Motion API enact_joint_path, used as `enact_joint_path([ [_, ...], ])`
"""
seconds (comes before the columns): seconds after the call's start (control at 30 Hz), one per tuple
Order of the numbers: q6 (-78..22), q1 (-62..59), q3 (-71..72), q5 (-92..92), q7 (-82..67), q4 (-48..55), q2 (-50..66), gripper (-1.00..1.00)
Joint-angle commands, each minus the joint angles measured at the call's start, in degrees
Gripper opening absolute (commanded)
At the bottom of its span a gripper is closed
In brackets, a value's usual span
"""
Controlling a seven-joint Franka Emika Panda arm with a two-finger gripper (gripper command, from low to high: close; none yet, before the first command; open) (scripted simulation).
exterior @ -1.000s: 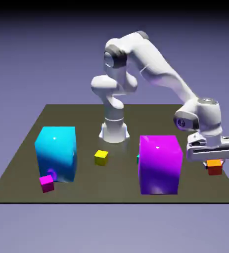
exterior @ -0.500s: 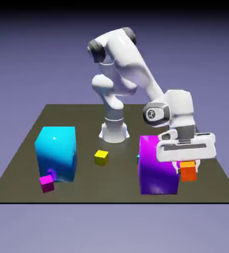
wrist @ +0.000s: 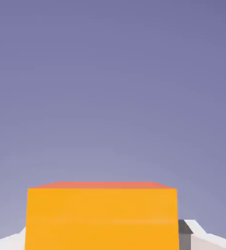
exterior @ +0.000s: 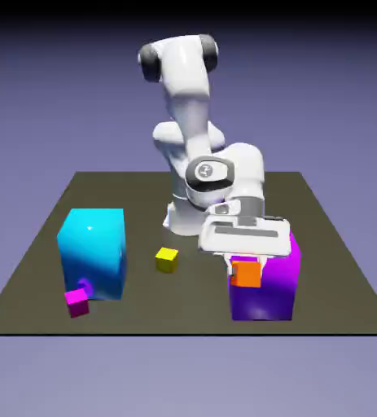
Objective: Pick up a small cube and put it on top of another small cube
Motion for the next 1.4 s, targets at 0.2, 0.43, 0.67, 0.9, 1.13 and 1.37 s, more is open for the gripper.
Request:
enact_joint_path([
  [0.2, 6.06, -1.99, -5.07, -17.44, 4.35, -5.73, -5.75, -1.00],
  [0.43, 14.40, 3.16, -17.71, -33.70, 8.72, -12.54, -10.20, -1.00],
  [0.67, 23.31, 10.10, -32.25, -49.66, 13.09, -19.62, -14.33, -1.00],
  [0.9, 31.53, 17.92, -46.78, -62.91, 16.75, -25.70, -17.25, -1.00],
  [1.13, 36.40, 26.84, -58.74, -66.22, 17.81, -27.90, -16.31, -1.00],
  [1.37, 31.03, 12.32, -46.95, -54.64, 3.18, -29.21, -10.36, -1.00],
])
